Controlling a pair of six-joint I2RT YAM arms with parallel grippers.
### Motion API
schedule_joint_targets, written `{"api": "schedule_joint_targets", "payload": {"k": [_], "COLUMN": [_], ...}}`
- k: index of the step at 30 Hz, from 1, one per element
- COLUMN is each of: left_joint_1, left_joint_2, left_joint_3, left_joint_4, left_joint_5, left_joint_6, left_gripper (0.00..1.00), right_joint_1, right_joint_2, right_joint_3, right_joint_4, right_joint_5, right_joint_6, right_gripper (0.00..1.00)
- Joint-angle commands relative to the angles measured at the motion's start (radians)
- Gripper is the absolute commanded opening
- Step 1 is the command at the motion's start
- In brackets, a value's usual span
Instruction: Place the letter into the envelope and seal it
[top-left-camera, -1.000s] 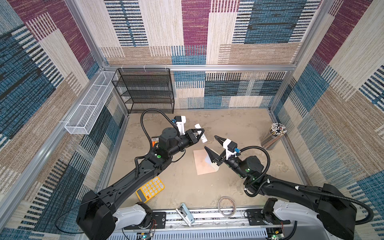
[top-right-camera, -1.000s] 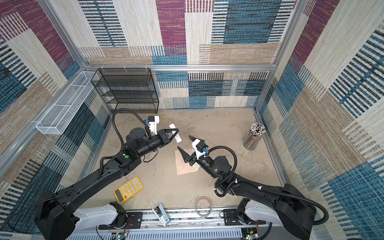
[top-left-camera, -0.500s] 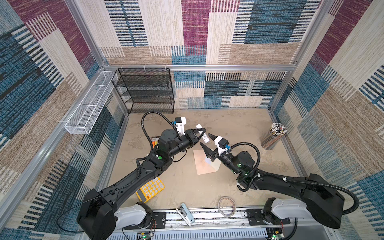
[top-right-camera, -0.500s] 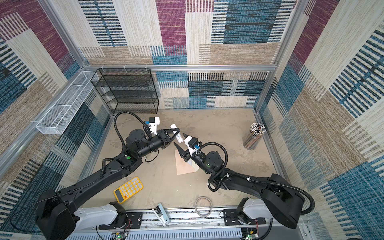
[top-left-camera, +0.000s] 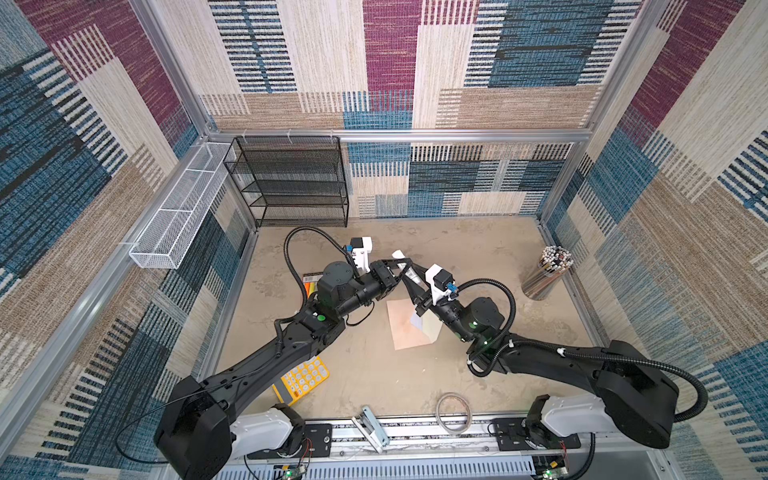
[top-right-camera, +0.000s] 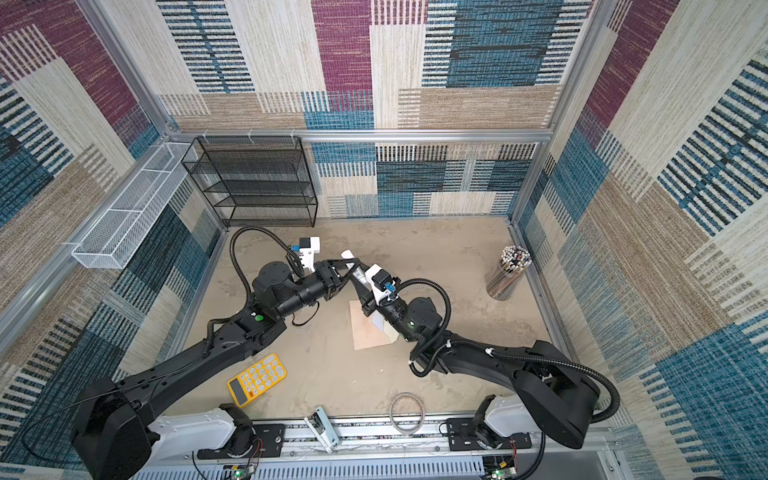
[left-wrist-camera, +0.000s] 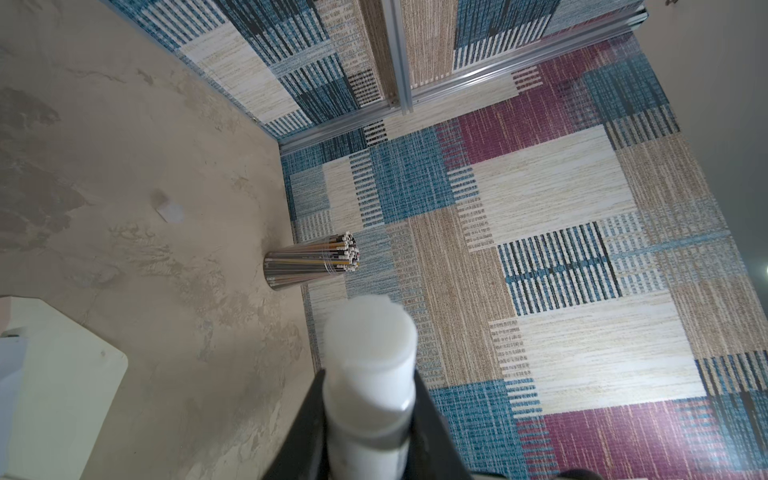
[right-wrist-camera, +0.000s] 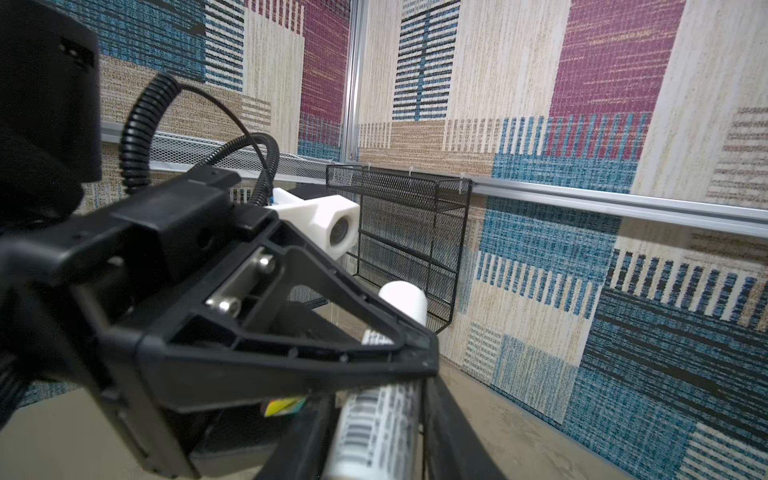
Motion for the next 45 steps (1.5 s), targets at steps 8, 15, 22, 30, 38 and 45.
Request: {"api": "schedule_joint_targets", "payload": {"k": [8, 15, 22, 30, 38, 45], "left_joint_1": [-0.011, -0.012, 0.023, 0.089, 0.156, 0.159], "left_joint_2": [0.001, -0.022, -0.165, -0.152, 0.16, 0.422], "left_joint_3": [-0.004, -0.017, 0.009, 0.159, 0.079, 0.127], "left_joint_4": [0.062, 0.06, -0.244, -0.842, -0.603, -0.467], "left_joint_5": [0.059, 0.047, -0.079, -0.242, 0.117, 0.246], "left_joint_6": [-0.011, 0.018, 0.216, 0.509, 0.491, 0.484], "left_gripper": [0.0, 0.22, 0.77, 0.48, 0.04, 0.0], "right_joint_1": [0.001, -0.001, -0.037, -0.156, -0.172, -0.171], "right_joint_2": [0.002, -0.041, -0.158, -0.022, 0.266, 0.41], "right_joint_3": [0.038, 0.068, 0.194, 0.635, 0.935, 1.055], "right_joint_4": [-0.056, -0.184, -0.622, -1.495, -1.995, -2.123], "right_joint_5": [0.025, 0.048, 0.129, 0.11, -0.037, -0.086], "right_joint_6": [0.022, 0.054, 0.158, 0.371, 0.508, 0.543], "right_gripper": [0.26, 0.1, 0.04, 0.03, 0.0, 0.0]}}
